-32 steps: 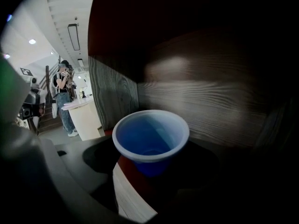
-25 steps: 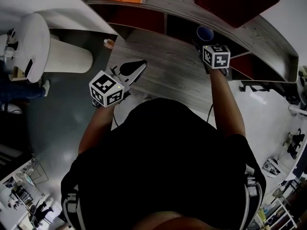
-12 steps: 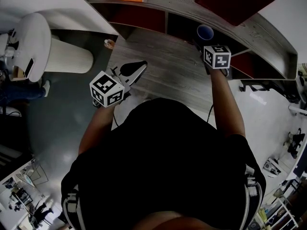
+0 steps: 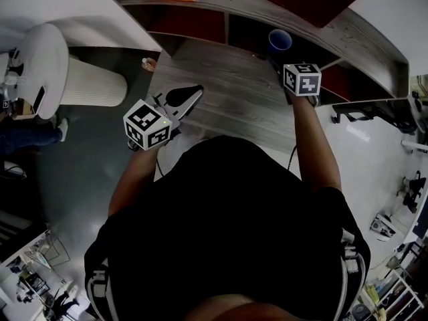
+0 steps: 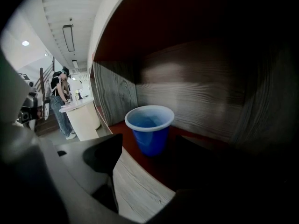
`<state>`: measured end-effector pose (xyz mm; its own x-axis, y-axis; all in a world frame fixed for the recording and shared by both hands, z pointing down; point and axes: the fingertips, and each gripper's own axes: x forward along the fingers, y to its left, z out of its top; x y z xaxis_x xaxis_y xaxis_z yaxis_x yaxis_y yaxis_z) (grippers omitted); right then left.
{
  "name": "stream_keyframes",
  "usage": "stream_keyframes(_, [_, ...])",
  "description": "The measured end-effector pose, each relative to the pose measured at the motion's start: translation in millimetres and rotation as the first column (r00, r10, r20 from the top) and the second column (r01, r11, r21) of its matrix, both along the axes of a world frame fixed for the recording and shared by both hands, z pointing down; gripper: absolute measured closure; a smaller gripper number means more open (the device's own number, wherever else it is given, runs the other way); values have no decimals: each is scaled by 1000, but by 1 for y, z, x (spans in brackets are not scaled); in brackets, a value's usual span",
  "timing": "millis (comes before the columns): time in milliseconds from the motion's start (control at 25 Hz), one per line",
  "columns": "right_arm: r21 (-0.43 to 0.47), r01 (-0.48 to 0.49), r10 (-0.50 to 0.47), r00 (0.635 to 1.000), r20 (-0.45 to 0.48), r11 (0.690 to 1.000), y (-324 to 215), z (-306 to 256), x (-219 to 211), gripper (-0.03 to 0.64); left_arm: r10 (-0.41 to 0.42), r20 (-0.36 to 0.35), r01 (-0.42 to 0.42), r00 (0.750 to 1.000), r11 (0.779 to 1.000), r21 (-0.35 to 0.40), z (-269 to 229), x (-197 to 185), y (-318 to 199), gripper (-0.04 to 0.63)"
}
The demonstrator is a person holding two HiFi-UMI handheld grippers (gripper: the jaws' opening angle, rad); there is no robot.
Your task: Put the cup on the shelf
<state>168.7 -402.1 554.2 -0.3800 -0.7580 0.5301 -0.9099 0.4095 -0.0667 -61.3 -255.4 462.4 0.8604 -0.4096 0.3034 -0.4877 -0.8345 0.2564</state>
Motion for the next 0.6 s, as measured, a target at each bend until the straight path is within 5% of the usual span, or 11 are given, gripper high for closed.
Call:
stream_keyframes(440, [8,5,-5,999,44,1000,38,-15,2,286,56,-8,-55,998,998,16,-6,4,16,578])
stream_keyframes(600, [51,-11,7,997,73,999,56,-35,4,417,88,-16,-88,996,996,23,-9,7,22,578])
